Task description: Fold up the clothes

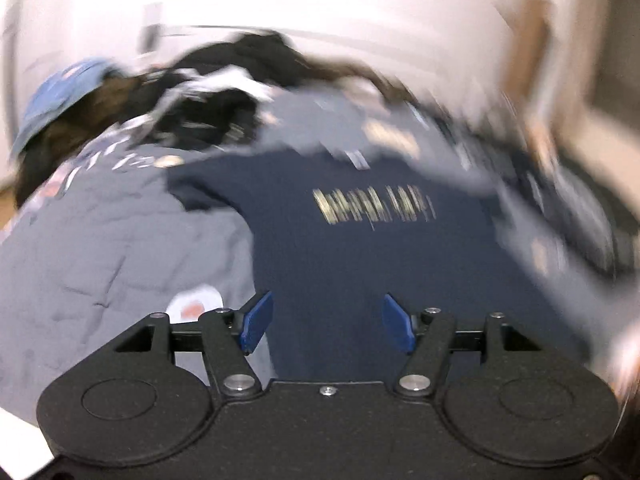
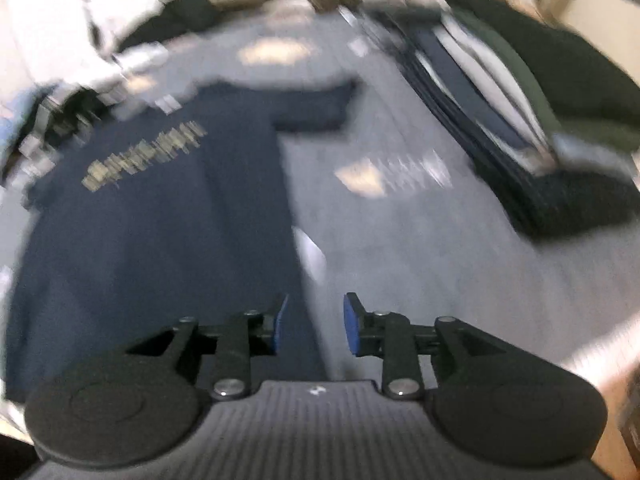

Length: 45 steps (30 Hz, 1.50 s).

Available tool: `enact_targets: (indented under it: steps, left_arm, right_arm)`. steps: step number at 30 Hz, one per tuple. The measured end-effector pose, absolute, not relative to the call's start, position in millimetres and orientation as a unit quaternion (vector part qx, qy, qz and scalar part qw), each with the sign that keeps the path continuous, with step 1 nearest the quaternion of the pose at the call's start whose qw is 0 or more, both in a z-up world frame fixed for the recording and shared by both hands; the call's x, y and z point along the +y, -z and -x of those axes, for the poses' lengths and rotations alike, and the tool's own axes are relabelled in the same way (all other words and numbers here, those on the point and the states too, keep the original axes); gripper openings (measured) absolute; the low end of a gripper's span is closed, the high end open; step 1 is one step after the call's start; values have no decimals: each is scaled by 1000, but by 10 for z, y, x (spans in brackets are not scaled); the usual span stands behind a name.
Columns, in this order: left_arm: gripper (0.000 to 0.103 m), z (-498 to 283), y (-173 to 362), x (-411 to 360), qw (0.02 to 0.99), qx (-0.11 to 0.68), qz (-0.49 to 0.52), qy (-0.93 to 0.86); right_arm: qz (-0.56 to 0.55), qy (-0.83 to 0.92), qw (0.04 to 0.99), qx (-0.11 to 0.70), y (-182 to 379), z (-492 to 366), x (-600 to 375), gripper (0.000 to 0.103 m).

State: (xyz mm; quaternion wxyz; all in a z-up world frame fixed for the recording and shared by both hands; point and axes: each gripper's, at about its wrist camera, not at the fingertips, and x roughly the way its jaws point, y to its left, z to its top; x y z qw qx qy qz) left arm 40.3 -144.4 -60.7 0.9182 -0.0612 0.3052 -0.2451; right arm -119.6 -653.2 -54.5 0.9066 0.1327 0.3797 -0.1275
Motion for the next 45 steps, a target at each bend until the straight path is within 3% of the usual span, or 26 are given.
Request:
enact_targets:
  steps: [4,6,8,10,18,28,30,31,32,38,43,45]
  left_arm:
    - [60,-1094,743,-1300,917,300,200,170]
    - [52,-1466,909,-1209,901,311,266,143]
    - [34,-1791,1061,-1153,889,316,304,130]
    - [26,-2106,1208,-1085,880,326,328,110]
    - [27,-2944,1648,-976,858,353,369,55]
    - [27,-3308,2030,-1028,828,377,414,40]
    - [25,-3358,2026,-1013,832,368,413,37]
    - [14,-3381,1994,-1012,840,364,400,36]
    - [11,-3405,1962,-1010,848,360,387,35]
    - [6,-3489,1694,-736,879,327,337,82]
    - [8,-3508,1846,-341,856,385,345,4]
    - [19,-3396,1827,-365,851,378,365,15]
  right_arm:
    - [-148,60,933,322,384,646,-6174,41]
    - [-157,26,937,310,397,392,-5962,42]
    - [-160,-1,938,307,464,97,-5812,42]
    - [-157,-20,939,305,550,-169,-5694,42]
    - [-156,-52,932,324,735,-873,-5377,42]
    - [-198,-83,920,328,902,-1159,-5205,42]
    - [-201,-82,918,333,948,-1184,-5198,42]
    - [-203,-81,917,334,970,-1187,-5203,42]
    - [-205,-80,916,336,988,-1192,-5210,43]
    - [-222,-79,910,340,1030,-1205,-5284,43]
    - [-234,-81,908,338,1028,-1209,-5336,43]
    - [-233,-79,907,341,1034,-1214,-5334,43]
